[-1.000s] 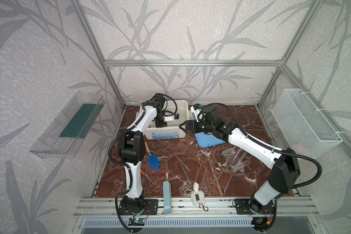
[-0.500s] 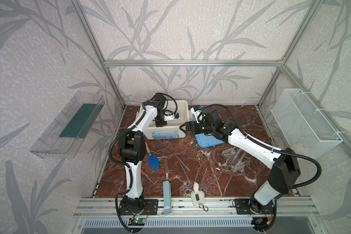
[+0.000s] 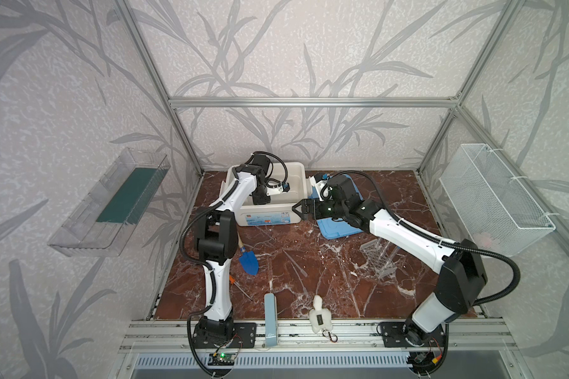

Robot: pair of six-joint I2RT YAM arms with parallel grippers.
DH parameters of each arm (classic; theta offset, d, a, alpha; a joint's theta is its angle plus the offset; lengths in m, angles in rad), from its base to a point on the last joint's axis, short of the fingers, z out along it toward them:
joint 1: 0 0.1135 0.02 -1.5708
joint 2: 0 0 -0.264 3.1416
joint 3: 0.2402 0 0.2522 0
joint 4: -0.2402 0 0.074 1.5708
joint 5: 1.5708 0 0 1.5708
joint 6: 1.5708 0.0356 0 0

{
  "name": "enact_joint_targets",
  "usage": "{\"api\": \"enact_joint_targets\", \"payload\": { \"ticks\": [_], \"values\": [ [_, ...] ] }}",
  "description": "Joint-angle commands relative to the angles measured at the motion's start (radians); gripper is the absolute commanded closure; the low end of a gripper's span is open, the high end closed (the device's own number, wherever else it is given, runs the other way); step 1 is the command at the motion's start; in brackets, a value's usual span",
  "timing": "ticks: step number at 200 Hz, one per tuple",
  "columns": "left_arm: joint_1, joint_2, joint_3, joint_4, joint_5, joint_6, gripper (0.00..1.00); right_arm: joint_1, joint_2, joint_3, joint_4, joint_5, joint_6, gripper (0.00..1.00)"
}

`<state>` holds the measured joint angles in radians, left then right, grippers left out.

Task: Organize the chemistry lab equipment
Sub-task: 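Lower the rod into the bin with the left gripper while the right hovers nearby, then open the left gripper to drop the rod and move back toward the pipettes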

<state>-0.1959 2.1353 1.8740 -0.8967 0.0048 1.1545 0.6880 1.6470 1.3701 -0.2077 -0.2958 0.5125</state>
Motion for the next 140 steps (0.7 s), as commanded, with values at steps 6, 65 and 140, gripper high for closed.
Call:
{"api": "enact_joint_targets", "payload": {
  "ticks": [6, 65, 140],
  "values": [
    [0.004, -0.039, -0.012, 0.037, -0.036, -0.002, 0.66, -0.002, -0.074, 0.004, -0.009, 0.02, -0.015, 0.03],
    [-0.012, -0.195, -0.006, 0.112, -0.053, -0.093, 0.46, -0.002, -0.162, 0.01, -0.075, 0.047, -0.035, 0.03],
    [-0.078, -0.443, -0.01, 0.201, -0.016, -0.335, 0.32, -0.002, -0.35, -0.088, -0.173, 0.124, -0.057, 0.01]
  ]
}}
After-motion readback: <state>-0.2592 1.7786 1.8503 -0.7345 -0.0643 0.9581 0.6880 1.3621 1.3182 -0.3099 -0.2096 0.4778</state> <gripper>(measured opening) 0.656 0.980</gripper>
